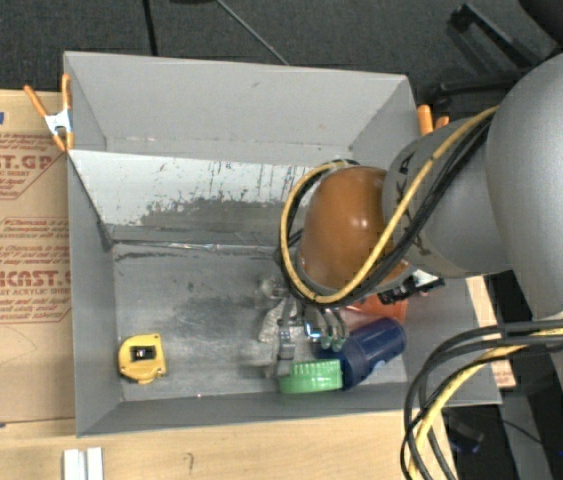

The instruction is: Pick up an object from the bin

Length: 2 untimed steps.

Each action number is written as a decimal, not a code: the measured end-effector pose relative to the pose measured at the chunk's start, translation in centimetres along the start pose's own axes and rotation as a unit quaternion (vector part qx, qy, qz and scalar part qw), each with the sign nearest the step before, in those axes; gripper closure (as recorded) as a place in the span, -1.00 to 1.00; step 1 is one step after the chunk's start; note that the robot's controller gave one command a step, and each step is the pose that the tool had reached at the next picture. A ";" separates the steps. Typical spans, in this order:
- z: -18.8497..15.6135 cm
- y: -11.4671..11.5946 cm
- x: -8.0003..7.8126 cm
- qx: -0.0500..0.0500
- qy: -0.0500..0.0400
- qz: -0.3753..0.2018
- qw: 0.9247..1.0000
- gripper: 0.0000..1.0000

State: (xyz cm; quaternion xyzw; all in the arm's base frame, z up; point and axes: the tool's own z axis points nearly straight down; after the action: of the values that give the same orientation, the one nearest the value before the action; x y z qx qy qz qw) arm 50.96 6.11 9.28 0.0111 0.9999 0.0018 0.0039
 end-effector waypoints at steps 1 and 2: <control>1.9 -2.3 0.8 0.001 0.004 0.007 1.000 -1.00; 2.3 -3.3 0.6 0.003 0.010 0.017 1.000 -1.00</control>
Offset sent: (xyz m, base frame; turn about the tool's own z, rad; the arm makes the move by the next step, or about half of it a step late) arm 0.0285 -0.0419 0.0397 0.1214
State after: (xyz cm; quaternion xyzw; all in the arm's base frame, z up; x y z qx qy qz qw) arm 50.29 2.83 7.01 0.0280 0.9996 -0.0011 -0.0064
